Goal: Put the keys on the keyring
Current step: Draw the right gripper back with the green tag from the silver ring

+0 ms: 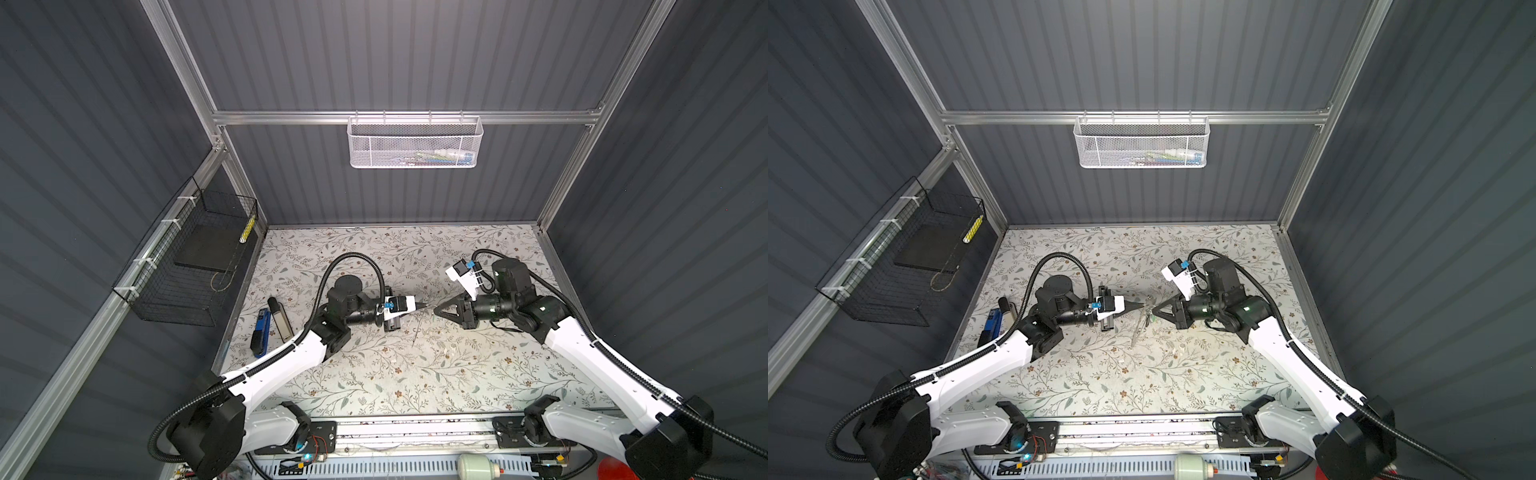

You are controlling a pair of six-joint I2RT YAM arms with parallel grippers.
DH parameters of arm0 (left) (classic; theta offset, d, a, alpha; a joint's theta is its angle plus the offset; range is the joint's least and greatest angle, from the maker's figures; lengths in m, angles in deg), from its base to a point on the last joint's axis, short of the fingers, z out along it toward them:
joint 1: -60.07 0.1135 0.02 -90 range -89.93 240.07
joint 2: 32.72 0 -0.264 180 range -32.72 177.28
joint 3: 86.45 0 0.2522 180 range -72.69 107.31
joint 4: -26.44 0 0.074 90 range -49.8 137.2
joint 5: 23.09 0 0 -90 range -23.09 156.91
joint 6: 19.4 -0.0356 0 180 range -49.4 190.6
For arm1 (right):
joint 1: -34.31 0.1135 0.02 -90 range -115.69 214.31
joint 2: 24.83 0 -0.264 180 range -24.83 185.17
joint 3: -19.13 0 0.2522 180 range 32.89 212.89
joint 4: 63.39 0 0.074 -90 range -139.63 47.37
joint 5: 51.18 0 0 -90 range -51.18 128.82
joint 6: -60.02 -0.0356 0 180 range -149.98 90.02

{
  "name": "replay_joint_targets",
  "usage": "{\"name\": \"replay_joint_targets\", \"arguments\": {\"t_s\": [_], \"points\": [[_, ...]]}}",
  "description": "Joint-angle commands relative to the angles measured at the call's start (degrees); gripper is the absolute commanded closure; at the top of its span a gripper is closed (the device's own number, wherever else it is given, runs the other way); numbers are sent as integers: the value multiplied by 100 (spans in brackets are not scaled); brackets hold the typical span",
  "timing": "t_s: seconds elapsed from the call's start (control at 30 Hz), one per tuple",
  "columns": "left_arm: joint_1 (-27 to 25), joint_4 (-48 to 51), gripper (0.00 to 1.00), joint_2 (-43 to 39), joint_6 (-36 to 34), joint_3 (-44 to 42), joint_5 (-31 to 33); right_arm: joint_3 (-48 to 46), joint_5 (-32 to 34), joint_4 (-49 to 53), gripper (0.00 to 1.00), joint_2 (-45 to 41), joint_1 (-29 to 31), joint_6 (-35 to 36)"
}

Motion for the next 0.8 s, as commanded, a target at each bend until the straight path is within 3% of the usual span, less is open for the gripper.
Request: {"name": "replay_joint_targets", "arguments": {"t_s": [0.0, 0.3, 0.53, 0.77], "points": [[33, -36, 100, -122, -70, 136, -142, 40, -15, -444, 100, -79, 4, -95], [31, -23, 100, -91, -62, 149, -38, -54, -222, -765, 100, -64, 40, -185], [31, -49, 100, -96, 40, 157, 364, -224, 249, -457, 100, -310, 55, 10], [35, -276, 100, -78, 287, 154, 502, -167, 166, -441, 100, -263, 173, 172]]}}
